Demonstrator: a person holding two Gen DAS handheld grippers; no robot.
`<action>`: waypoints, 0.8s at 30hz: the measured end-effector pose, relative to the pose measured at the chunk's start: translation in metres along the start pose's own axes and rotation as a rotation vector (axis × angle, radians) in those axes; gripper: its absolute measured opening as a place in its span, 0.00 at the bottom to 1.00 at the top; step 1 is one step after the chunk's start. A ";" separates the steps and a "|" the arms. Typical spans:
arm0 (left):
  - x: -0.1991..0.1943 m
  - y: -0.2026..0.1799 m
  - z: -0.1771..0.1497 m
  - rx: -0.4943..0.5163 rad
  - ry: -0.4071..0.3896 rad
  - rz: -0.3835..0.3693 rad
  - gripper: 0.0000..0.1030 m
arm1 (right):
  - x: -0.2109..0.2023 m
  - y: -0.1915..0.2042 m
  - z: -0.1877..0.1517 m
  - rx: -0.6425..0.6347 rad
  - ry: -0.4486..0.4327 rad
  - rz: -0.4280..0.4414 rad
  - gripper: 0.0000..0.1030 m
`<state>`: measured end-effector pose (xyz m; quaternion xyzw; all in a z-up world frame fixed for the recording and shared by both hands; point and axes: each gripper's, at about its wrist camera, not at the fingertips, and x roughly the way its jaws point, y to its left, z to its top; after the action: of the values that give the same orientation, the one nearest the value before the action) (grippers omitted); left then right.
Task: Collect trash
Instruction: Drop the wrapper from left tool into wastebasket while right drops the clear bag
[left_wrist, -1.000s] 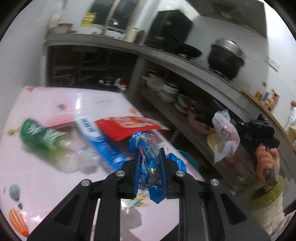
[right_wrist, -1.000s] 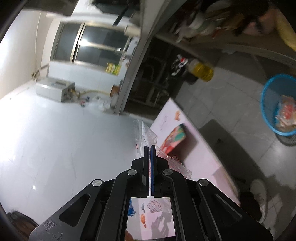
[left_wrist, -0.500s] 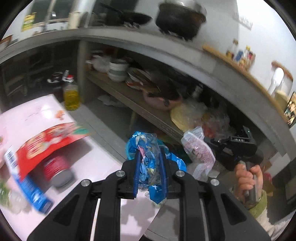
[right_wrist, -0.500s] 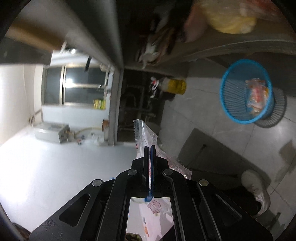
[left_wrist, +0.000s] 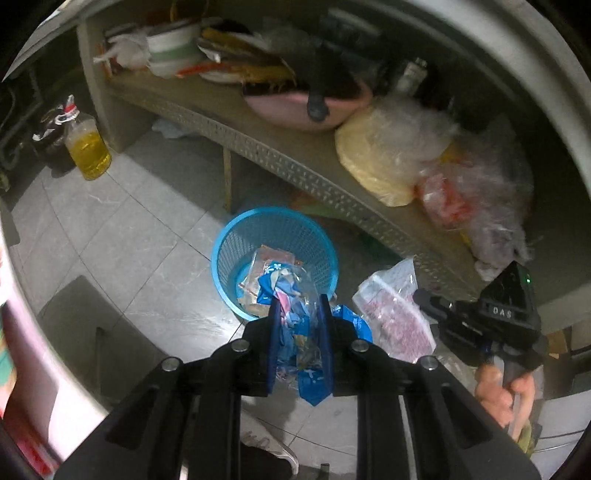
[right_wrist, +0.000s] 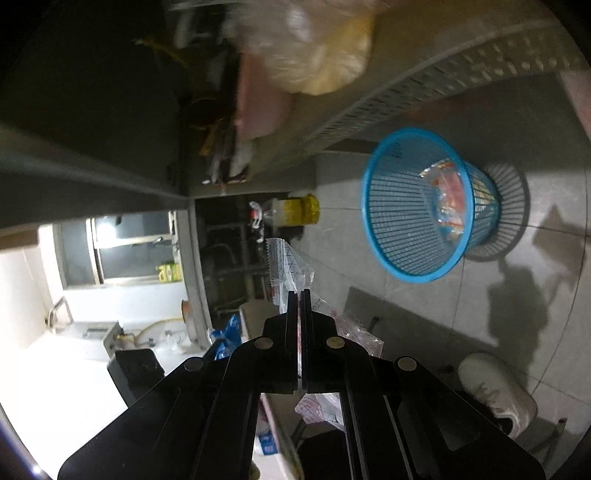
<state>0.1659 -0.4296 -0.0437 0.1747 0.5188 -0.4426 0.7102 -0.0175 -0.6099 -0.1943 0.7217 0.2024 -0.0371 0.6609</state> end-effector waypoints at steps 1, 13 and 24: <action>0.013 -0.001 0.006 0.006 0.016 0.011 0.18 | 0.003 -0.003 0.004 0.007 -0.004 -0.005 0.00; 0.124 0.015 0.059 -0.004 0.130 0.137 0.18 | 0.066 -0.031 0.054 0.055 -0.033 -0.096 0.00; 0.148 0.008 0.081 0.002 0.086 0.153 0.71 | 0.093 -0.059 0.079 0.008 -0.070 -0.323 0.50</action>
<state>0.2302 -0.5489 -0.1446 0.2334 0.5336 -0.3796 0.7188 0.0644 -0.6609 -0.2892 0.6807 0.2926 -0.1690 0.6500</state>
